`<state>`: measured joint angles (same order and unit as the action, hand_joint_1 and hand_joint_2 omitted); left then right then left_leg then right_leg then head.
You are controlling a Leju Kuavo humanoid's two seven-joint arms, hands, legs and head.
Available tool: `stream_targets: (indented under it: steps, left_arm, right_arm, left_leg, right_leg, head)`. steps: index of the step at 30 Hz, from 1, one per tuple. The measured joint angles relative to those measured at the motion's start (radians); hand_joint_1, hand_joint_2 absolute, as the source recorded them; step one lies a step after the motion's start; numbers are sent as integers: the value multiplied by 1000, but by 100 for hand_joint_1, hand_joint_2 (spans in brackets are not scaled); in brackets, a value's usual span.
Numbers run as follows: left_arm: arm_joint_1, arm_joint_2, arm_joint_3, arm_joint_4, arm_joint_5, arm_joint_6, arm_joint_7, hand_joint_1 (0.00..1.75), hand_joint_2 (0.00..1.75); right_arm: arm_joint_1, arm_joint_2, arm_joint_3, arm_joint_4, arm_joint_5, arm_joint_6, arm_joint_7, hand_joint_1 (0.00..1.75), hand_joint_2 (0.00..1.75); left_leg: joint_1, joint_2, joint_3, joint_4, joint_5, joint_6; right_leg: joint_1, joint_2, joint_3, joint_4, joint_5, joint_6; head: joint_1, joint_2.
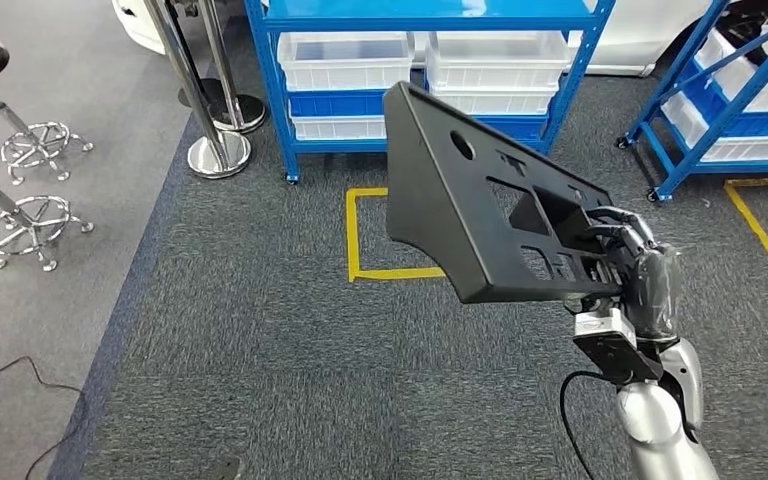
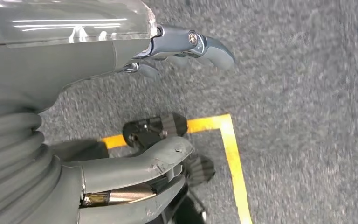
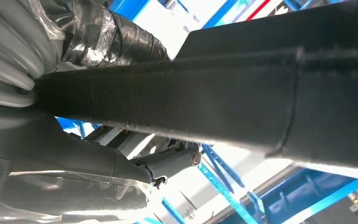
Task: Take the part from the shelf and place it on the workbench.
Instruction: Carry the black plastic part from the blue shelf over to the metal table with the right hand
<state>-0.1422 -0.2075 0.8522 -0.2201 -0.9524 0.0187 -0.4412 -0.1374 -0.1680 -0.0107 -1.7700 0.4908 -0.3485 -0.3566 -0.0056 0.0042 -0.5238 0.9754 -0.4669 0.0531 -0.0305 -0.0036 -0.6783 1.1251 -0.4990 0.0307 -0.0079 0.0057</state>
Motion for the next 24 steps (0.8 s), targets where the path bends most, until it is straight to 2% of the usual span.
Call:
stream_targets:
  steps: [1, 2, 3, 4, 5, 6, 7, 8, 9, 12, 13, 15, 17, 18, 19, 20, 22, 24]
  left_arm:
    - [0, 0, 0, 0, 1, 0, -1, 0, 175]
    - [1, 0, 2, 0, 4, 0, -2, 0, 175]
    - [2, 0, 3, 0, 7, 0, -3, 0, 175]
    - [2, 0, 5, 0, 10, -1, -3, 0, 175]
    - [3, 0, 7, 0, 12, -1, -3, 0, 175]
    - [3, 0, 8, 0, 13, 0, -4, 0, 175]
    - [3, 0, 10, 0, 14, 0, -4, 0, 175]
    - [3, 0, 11, 0, 14, 0, -5, 0, 175]
    - [3, 0, 12, 0, 14, 0, -5, 0, 175]
    - [3, 0, 14, 0, 14, 0, -6, 0, 175]
    - [3, 0, 15, 0, 13, 0, -6, 0, 175]
    - [3, 0, 15, 0, 11, 0, -6, 0, 175]
    - [5, 0, 15, 0, 10, 0, -6, 0, 175]
    - [6, 0, 15, 0, 9, 0, -5, 0, 175]
    - [7, 0, 15, 0, 8, 0, -5, 0, 175]
    - [9, 0, 15, 0, 6, 0, -5, 0, 175]
    - [10, 0, 15, 0, 2, 2, -6, 0, 175]
    - [9, 0, 15, 0, 1, 4, -6, 0, 175]
  right_arm:
    - [1, -1, 0, 1, 0, 4, 1, 175, 0]
    - [2, -2, 0, 2, 0, 7, 1, 175, 0]
    - [4, -3, 0, 4, 0, 10, 2, 175, 0]
    - [6, -3, 0, 5, 1, 11, 2, 175, 0]
    - [7, -4, 0, 6, 2, 10, 2, 175, 0]
    - [7, -4, 0, 6, 4, 10, 2, 175, 0]
    - [7, -4, 0, 6, 6, 10, 2, 175, 0]
    - [7, -4, 0, 6, 9, 10, 2, 175, 0]
    - [7, -4, 0, 7, 11, 10, 3, 175, 0]
    - [9, -5, 0, 9, 15, 10, 4, 175, 0]
    - [9, -5, 0, 10, 16, 11, 4, 175, 0]
    - [9, -5, 0, 11, 17, 13, 4, 175, 0]
    - [9, -4, 0, 14, 18, 17, 4, 175, 0]
    - [9, -5, 0, 16, 18, 19, 5, 175, 0]
    - [9, -5, 0, 19, 18, 21, 5, 175, 0]
    - [9, -5, 0, 21, 18, 22, 5, 175, 0]
    - [9, -5, 0, 23, 16, 23, 6, 175, 0]
    - [7, -5, 0, 23, 11, 26, 5, 175, 0]
  left_leg:
    - [-1, 0, -9, -1, 6, 5]
    - [-3, 1, -19, 1, 12, 8]
    - [-4, 1, -27, 4, 17, 7]
    - [-5, 1, -36, 8, 20, 7]
    - [-5, 1, -45, 13, 23, 6]
    - [-4, 1, -53, 21, 24, 4]
    - [-5, 1, -61, 29, 23, 1]
    - [-7, 1, -67, 38, 23, -4]
    - [-8, 1, -71, 45, 23, -8]
    - [-9, 0, -78, 54, 25, -25]
    - [-8, 0, -84, 66, 15, -31]
    - [-2, -2, -118, 143, -40, -43]
    - [5, -2, -170, 271, -104, -51]
    - [7, -2, -187, 316, -116, -53]
    - [9, -2, -189, 329, -109, -54]
    - [10, -2, -171, 301, -83, -54]
    - [10, -3, -101, 174, -22, -47]
    - [4, -5, -52, 77, 1, -39]
  right_leg:
    - [1, 1, -21, 61, -42, 0]
    - [1, 2, -38, 120, -71, 1]
    - [1, 2, -43, 156, -80, 2]
    - [1, 2, -33, 159, -72, 2]
    - [1, 2, -4, 127, -50, 2]
    - [1, 1, 40, 64, -26, 1]
    - [2, 0, 84, -2, -13, -1]
    - [4, -1, 114, -51, -6, -4]
    - [7, -1, 130, -81, -7, -7]
    - [7, 1, 126, -91, -6, -21]
    - [5, 0, 124, -93, -2, -27]
    - [3, -2, 120, -96, 5, -38]
    - [6, -2, 113, -95, 9, -42]
    - [7, -2, 110, -94, 10, -43]
    - [8, -2, 109, -93, 11, -43]
    - [8, -2, 108, -92, 11, -43]
    - [8, -1, 109, -90, 11, -40]
    - [8, 1, 105, -90, 14, -32]
  head:
    - [0, 0]
    - [0, 0]
    - [0, 0]
    - [0, 0]
    - [0, 0]
    - [0, 0]
    - [0, 0]
    - [0, 0]
    - [0, 0]
    - [0, 0]
    - [0, 0]
    - [0, 0]
    - [0, 0]
    - [0, 0]
    - [0, 0]
    - [0, 0]
    - [0, 0]
    - [-1, 0]
